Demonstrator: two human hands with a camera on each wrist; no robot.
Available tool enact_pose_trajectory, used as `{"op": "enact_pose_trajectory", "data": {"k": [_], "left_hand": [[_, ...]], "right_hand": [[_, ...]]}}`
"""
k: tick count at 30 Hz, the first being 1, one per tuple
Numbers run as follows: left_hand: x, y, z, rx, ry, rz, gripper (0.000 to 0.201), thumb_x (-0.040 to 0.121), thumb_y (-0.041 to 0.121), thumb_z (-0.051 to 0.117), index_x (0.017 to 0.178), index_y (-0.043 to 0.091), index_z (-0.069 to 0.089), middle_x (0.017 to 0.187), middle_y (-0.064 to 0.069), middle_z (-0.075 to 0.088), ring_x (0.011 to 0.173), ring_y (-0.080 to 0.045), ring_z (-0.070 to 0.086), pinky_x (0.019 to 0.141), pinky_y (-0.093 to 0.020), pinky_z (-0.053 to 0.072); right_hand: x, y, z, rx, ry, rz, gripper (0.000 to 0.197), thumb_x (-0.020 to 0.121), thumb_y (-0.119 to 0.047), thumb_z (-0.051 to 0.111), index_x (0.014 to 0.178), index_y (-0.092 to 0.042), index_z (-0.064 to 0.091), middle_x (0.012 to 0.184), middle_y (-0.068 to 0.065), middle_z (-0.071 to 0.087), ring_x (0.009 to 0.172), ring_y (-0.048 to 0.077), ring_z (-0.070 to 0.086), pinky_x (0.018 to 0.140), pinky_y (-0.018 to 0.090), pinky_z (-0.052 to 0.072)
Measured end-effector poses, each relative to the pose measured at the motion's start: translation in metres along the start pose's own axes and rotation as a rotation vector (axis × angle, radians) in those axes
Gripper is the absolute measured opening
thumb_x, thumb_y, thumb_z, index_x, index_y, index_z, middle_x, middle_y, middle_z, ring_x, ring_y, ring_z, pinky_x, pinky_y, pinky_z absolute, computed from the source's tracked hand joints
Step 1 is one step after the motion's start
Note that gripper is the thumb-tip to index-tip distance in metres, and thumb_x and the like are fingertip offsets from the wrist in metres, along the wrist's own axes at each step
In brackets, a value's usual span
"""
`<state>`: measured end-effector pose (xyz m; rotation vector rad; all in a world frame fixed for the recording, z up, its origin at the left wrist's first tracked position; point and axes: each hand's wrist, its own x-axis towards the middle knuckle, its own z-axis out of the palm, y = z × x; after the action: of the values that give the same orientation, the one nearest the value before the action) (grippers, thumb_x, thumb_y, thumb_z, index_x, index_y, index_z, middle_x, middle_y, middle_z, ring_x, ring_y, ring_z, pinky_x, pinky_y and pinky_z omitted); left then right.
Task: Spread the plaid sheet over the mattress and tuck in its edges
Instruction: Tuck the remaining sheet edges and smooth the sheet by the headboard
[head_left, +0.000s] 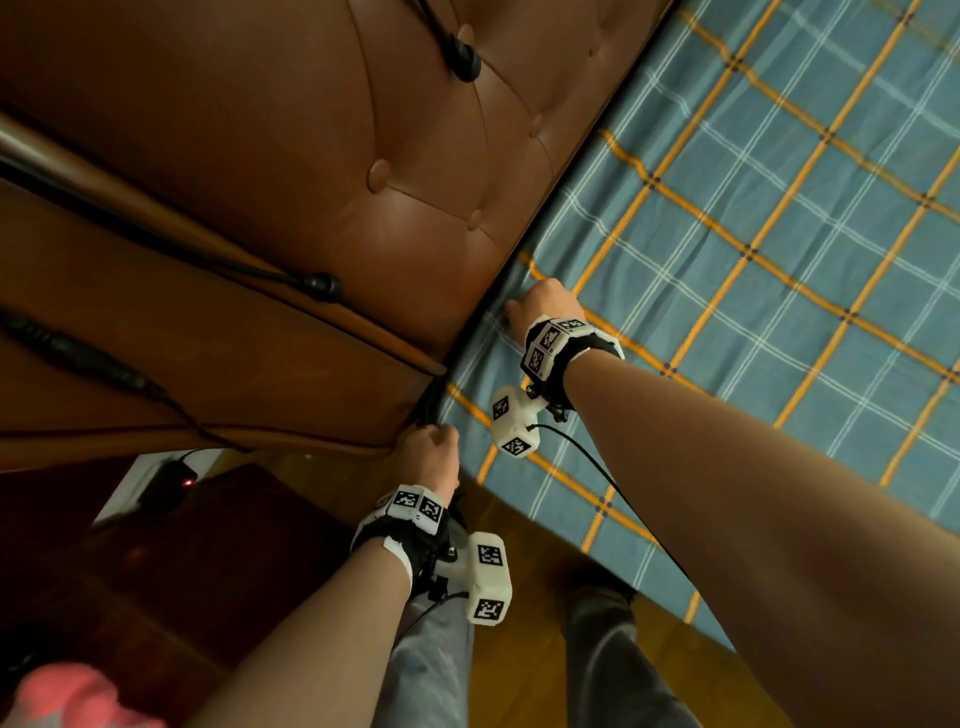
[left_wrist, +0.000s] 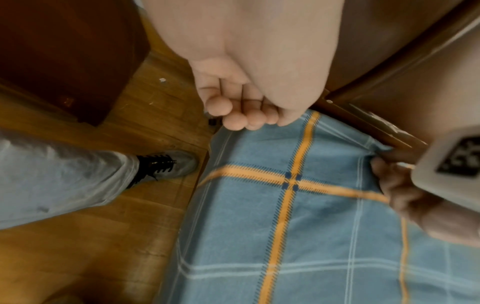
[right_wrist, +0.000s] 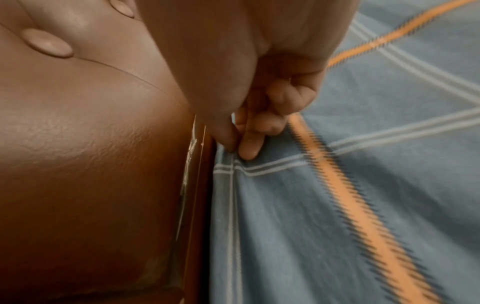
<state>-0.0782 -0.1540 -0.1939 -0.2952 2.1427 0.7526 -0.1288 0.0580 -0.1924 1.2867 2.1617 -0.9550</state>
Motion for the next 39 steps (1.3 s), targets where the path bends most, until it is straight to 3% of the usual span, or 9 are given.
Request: {"op": "enact_pose_trajectory", "data": {"k": [3, 6, 9, 14, 16, 19, 22, 26, 39], "left_hand": [[-0.001, 0.008, 0.005, -0.015, 0.014, 0.144, 0.027, 0.093, 0.033, 0.047, 0.081, 0.012, 0.059, 0.068, -0.004, 0.063, 0.055, -0.019, 0.059, 0.057, -0.038, 0.054], [-0.002, 0.027, 0.013, -0.047, 0.044, 0.252, 0.016, 0.095, 0.026, 0.05, 0.106, 0.019, 0.06, 0.099, 0.0, 0.066, 0.089, -0.019, 0.065, 0.081, -0.037, 0.055], [0.002, 0.05, 0.024, 0.131, 0.096, 0.385, 0.037, 0.093, 0.017, 0.05, 0.13, 0.016, 0.055, 0.129, -0.007, 0.054, 0.119, -0.024, 0.052, 0.103, -0.041, 0.043], [0.009, 0.086, 0.047, 0.561, 0.036, 0.49, 0.07, 0.093, 0.026, 0.051, 0.153, 0.011, 0.018, 0.161, -0.004, 0.016, 0.146, -0.024, 0.018, 0.12, -0.039, 0.018], [0.007, 0.091, 0.059, 0.646, 0.039, 0.44, 0.079, 0.092, 0.029, 0.053, 0.154, 0.009, 0.009, 0.162, -0.005, 0.006, 0.148, -0.024, 0.011, 0.12, -0.041, 0.015], [0.003, 0.09, 0.068, 0.604, 0.198, 0.409, 0.069, 0.092, 0.018, 0.054, 0.151, 0.012, 0.02, 0.156, -0.007, 0.02, 0.14, -0.027, 0.027, 0.11, -0.044, 0.032], [0.009, 0.091, 0.058, 0.564, 0.348, 0.343, 0.055, 0.088, 0.004, 0.055, 0.139, 0.015, 0.037, 0.138, -0.009, 0.04, 0.12, -0.028, 0.044, 0.092, -0.041, 0.047], [0.009, 0.095, 0.047, 0.784, 0.303, 0.311, 0.039, 0.089, 0.003, 0.054, 0.125, 0.008, 0.041, 0.128, -0.014, 0.046, 0.116, -0.029, 0.048, 0.082, -0.037, 0.051], [0.009, 0.103, 0.03, 1.016, 0.168, 0.387, 0.031, 0.097, 0.004, 0.034, 0.128, 0.0, 0.033, 0.121, -0.018, 0.054, 0.107, -0.03, 0.058, 0.07, -0.035, 0.051]], "right_hand": [[-0.001, -0.002, -0.001, -0.024, -0.024, -0.093, 0.017, 0.092, -0.023, 0.055, 0.082, -0.009, 0.059, 0.076, 0.005, 0.059, 0.077, 0.027, 0.061, 0.063, 0.029, 0.042], [-0.007, 0.006, -0.006, 0.062, -0.065, -0.18, 0.02, 0.093, -0.031, 0.056, 0.096, -0.016, 0.07, 0.089, 0.003, 0.07, 0.083, 0.023, 0.066, 0.068, 0.029, 0.049], [-0.011, 0.021, -0.022, 0.156, 0.009, -0.149, 0.026, 0.089, -0.045, 0.056, 0.102, -0.026, 0.069, 0.092, -0.004, 0.071, 0.084, 0.018, 0.066, 0.075, 0.031, 0.054], [-0.006, 0.064, -0.056, 0.077, 0.134, 0.065, 0.029, 0.088, -0.036, 0.056, 0.114, -0.025, 0.054, 0.108, 0.003, 0.065, 0.096, 0.029, 0.064, 0.075, 0.034, 0.05], [-0.005, 0.074, -0.063, -0.008, 0.143, 0.085, 0.039, 0.086, -0.032, 0.062, 0.12, -0.018, 0.048, 0.121, 0.007, 0.056, 0.105, 0.031, 0.06, 0.077, 0.037, 0.048], [-0.004, 0.08, -0.065, -0.001, 0.185, 0.161, 0.05, 0.084, -0.033, 0.07, 0.121, -0.009, 0.046, 0.124, 0.011, 0.052, 0.112, 0.033, 0.057, 0.084, 0.042, 0.05], [0.0, 0.09, -0.067, -0.017, 0.136, 0.263, 0.047, 0.083, -0.047, 0.07, 0.105, -0.008, 0.053, 0.1, 0.009, 0.063, 0.089, 0.03, 0.064, 0.07, 0.036, 0.051], [0.003, 0.099, -0.069, 0.005, 0.077, 0.211, 0.035, 0.088, -0.041, 0.067, 0.081, -0.01, 0.053, 0.079, 0.007, 0.06, 0.072, 0.028, 0.059, 0.063, 0.033, 0.045], [-0.001, 0.104, -0.073, 0.004, 0.072, 0.142, 0.022, 0.09, -0.031, 0.059, 0.086, -0.01, 0.061, 0.081, 0.008, 0.066, 0.072, 0.03, 0.064, 0.063, 0.033, 0.051]]}}
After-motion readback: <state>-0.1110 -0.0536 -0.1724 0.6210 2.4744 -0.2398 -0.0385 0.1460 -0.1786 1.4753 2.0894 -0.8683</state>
